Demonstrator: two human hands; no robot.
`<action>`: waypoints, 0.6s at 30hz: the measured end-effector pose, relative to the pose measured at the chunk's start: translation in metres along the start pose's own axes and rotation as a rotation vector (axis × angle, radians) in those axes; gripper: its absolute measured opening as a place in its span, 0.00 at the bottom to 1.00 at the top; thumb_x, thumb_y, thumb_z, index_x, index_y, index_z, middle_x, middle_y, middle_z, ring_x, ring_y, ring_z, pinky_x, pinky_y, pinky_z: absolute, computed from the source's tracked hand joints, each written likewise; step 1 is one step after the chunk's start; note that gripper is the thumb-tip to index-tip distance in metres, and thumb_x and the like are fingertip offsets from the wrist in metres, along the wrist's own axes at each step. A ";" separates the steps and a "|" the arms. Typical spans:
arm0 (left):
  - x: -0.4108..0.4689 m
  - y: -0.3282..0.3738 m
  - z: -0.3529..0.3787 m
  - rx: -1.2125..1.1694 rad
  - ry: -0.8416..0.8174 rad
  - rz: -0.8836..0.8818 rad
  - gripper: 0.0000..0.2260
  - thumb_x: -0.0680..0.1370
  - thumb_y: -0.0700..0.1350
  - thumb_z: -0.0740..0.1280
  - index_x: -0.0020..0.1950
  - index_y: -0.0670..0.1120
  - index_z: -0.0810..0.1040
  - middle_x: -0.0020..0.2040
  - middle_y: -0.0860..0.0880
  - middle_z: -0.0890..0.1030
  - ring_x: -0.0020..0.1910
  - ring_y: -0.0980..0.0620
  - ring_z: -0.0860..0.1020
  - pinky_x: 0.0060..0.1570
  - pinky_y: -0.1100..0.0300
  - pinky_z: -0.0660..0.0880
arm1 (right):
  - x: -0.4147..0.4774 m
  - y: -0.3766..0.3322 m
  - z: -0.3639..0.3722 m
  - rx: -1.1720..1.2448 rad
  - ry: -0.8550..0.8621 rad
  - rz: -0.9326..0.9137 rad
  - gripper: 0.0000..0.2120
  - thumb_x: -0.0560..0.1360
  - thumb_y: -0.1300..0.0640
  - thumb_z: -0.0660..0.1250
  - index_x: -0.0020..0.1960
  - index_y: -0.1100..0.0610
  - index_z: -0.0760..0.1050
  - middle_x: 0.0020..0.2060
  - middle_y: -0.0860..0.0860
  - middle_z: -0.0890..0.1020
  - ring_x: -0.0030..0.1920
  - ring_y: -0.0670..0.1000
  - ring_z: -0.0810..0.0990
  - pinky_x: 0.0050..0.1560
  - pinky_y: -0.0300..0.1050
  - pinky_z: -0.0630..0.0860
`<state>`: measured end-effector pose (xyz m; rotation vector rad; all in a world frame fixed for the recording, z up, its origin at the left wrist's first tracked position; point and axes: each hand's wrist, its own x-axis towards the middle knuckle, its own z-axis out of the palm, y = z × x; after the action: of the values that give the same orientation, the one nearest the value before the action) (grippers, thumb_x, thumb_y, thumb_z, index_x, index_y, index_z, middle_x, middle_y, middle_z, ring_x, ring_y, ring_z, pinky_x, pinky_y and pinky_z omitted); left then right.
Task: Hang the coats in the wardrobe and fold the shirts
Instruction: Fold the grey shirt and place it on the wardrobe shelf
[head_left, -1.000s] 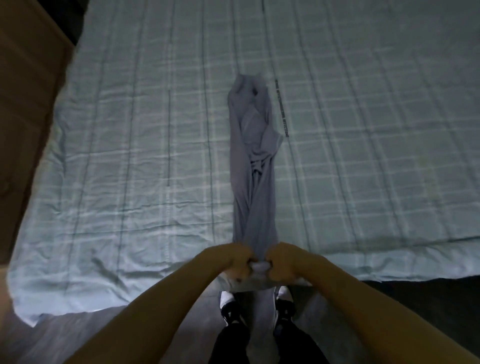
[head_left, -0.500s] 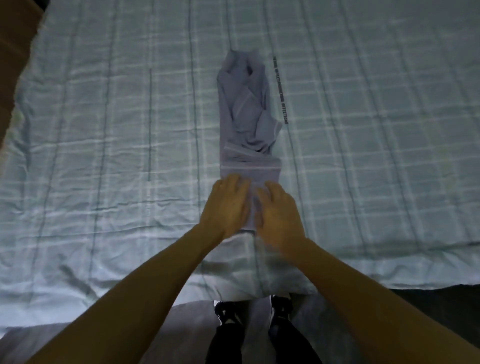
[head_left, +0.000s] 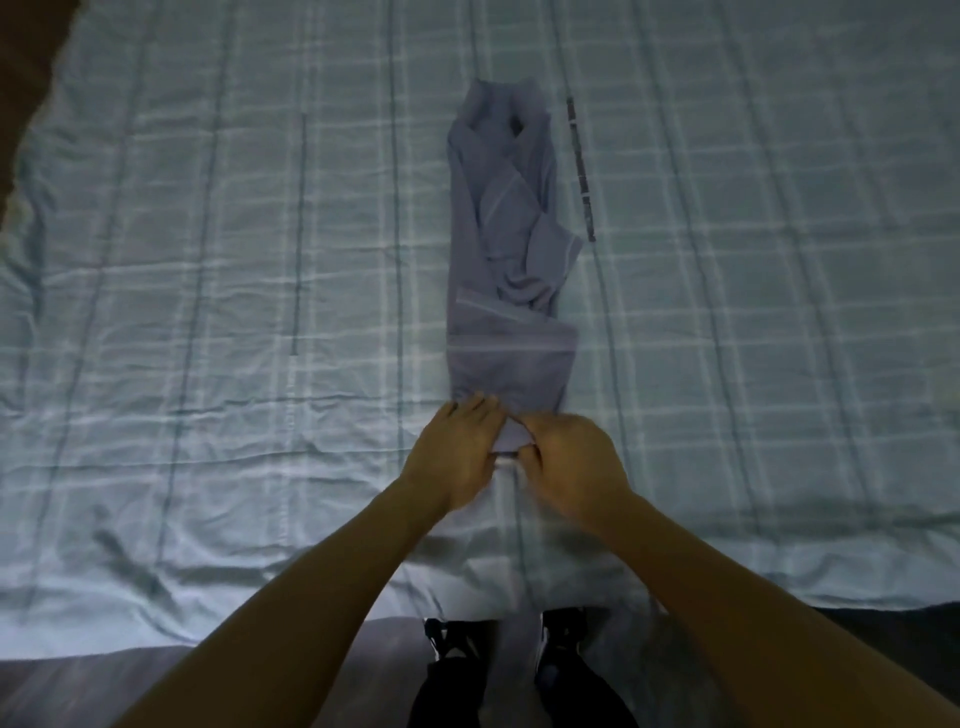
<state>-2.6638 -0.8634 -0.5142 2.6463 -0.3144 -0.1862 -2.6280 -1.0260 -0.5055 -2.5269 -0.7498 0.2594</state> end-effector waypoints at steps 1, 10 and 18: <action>-0.004 0.009 -0.011 -0.100 -0.084 -0.074 0.11 0.72 0.40 0.66 0.54 0.40 0.78 0.49 0.41 0.81 0.48 0.40 0.79 0.46 0.55 0.73 | -0.005 -0.003 -0.008 0.009 -0.036 0.020 0.16 0.71 0.50 0.56 0.37 0.57 0.79 0.29 0.53 0.81 0.28 0.54 0.78 0.30 0.41 0.70; -0.004 0.051 -0.093 -0.215 -0.887 -0.363 0.08 0.77 0.45 0.65 0.49 0.41 0.80 0.46 0.43 0.83 0.40 0.48 0.80 0.36 0.62 0.75 | -0.029 -0.042 -0.067 0.186 -0.278 0.156 0.19 0.67 0.41 0.55 0.29 0.56 0.69 0.29 0.57 0.78 0.30 0.52 0.73 0.32 0.42 0.64; 0.050 0.042 -0.109 -0.064 0.483 -0.284 0.13 0.73 0.37 0.65 0.58 0.39 0.75 0.52 0.40 0.78 0.49 0.48 0.74 0.47 0.62 0.66 | 0.044 -0.025 -0.085 0.121 0.230 0.314 0.18 0.75 0.57 0.64 0.63 0.60 0.72 0.56 0.57 0.78 0.56 0.57 0.77 0.56 0.53 0.74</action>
<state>-2.6035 -0.8648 -0.4028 2.5580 0.2226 0.3447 -2.5767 -1.0177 -0.4216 -2.4946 -0.2397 0.1111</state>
